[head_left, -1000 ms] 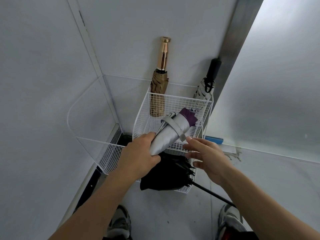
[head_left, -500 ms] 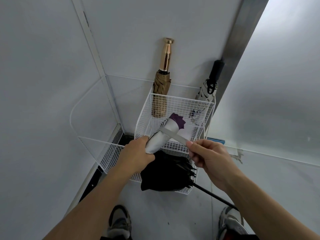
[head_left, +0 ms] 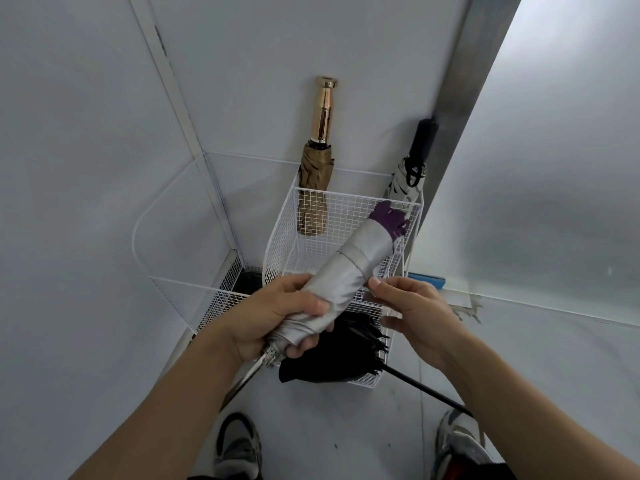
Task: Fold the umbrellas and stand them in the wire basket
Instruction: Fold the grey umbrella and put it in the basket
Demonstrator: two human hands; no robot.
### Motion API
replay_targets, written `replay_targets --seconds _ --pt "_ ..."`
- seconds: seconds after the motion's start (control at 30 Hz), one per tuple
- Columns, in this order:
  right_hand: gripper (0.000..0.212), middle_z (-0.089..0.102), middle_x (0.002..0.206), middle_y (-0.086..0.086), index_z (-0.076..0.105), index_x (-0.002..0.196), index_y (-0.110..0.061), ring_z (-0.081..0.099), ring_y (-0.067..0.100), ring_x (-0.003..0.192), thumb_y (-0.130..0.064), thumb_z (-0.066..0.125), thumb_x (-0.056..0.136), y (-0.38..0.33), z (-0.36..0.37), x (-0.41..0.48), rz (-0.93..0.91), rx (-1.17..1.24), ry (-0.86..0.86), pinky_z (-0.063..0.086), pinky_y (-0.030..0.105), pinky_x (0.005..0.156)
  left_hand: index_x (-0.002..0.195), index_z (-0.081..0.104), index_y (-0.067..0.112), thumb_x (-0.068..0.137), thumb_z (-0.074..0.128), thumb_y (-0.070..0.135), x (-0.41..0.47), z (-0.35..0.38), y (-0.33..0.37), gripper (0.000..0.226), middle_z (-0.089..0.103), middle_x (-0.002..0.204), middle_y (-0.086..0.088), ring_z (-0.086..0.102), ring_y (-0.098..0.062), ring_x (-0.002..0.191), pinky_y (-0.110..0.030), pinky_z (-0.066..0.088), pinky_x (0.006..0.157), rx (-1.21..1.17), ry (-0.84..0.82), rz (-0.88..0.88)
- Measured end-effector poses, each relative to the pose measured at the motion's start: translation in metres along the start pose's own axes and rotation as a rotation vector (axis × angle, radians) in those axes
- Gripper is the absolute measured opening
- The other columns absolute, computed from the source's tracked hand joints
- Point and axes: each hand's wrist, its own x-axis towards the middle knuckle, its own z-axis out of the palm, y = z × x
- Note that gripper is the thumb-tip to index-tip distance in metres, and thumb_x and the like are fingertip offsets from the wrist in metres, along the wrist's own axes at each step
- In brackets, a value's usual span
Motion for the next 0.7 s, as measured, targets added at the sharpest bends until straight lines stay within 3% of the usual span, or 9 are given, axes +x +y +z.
replay_targets --seconds 0.17,0.23,0.37,0.47,0.53,0.6,0.7 --pt "0.015 0.07 0.079 -0.001 0.061 0.059 -0.016 0.066 0.01 0.079 -0.013 0.072 0.07 -0.007 -0.001 0.001 -0.101 0.274 -0.114 0.048 0.029 0.068 0.096 0.053 -0.007 0.089 0.049 0.03 0.0 0.006 -0.005 0.038 0.068 0.066 -0.008 0.062 -0.012 0.046 -0.02 0.048 0.039 -0.122 -0.298 -0.125" --pt "0.017 0.067 0.077 0.003 0.062 0.059 -0.015 0.065 0.013 0.077 -0.01 0.072 0.072 -0.004 -0.003 0.004 -0.094 0.287 -0.095 0.05 0.026 0.063 0.101 0.054 -0.009 0.087 0.047 0.03 0.003 0.009 -0.005 0.042 0.069 0.078 -0.015 0.066 -0.02 0.055 -0.026 0.053 0.043 -0.124 -0.219 -0.148" --pt "0.034 0.062 0.071 0.006 0.055 0.056 -0.013 0.062 0.014 0.069 0.002 0.066 0.085 0.004 -0.004 0.011 -0.113 0.276 0.021 0.051 0.022 0.057 0.11 0.057 0.008 0.082 0.064 0.029 0.011 0.022 -0.011 0.035 0.068 0.092 -0.015 0.068 -0.029 0.07 -0.042 0.058 0.061 0.125 0.191 -0.091" --pt "0.037 0.062 0.068 0.006 0.056 0.054 -0.015 0.061 0.016 0.069 0.0 0.067 0.086 0.007 0.001 0.011 -0.154 0.193 0.057 0.051 0.024 0.06 0.118 0.053 0.028 0.078 0.079 0.039 0.01 0.039 -0.023 0.049 0.068 0.099 0.005 0.071 -0.013 0.08 -0.028 0.057 0.063 0.547 0.352 0.083" --pt "0.033 0.066 0.073 0.007 0.06 0.055 -0.017 0.064 0.018 0.076 -0.005 0.069 0.085 0.004 0.002 0.01 -0.156 0.2 0.035 0.052 0.026 0.063 0.11 0.055 0.026 0.073 0.084 0.032 0.012 0.038 -0.027 0.047 0.068 0.093 0.005 0.069 -0.011 0.077 -0.027 0.056 0.062 0.671 0.437 0.184" --pt "0.02 0.073 0.087 0.01 0.065 0.064 -0.016 0.071 0.022 0.088 -0.013 0.07 0.083 -0.003 -0.002 0.009 -0.108 0.217 -0.031 0.054 0.028 0.07 0.104 0.059 0.017 0.076 0.081 0.016 0.016 0.026 -0.024 0.035 0.07 0.087 -0.007 0.069 -0.022 0.068 -0.036 0.057 0.056 0.493 0.442 0.152" --pt "0.008 0.074 0.105 0.017 0.065 0.081 -0.01 0.071 0.027 0.101 -0.014 0.069 0.086 -0.009 -0.009 0.01 -0.007 0.15 -0.054 0.053 0.031 0.077 0.108 0.061 0.006 0.076 0.079 0.006 0.019 0.01 -0.018 0.036 0.068 0.078 -0.017 0.062 -0.034 0.058 -0.037 0.052 0.051 0.21 0.354 -0.002"
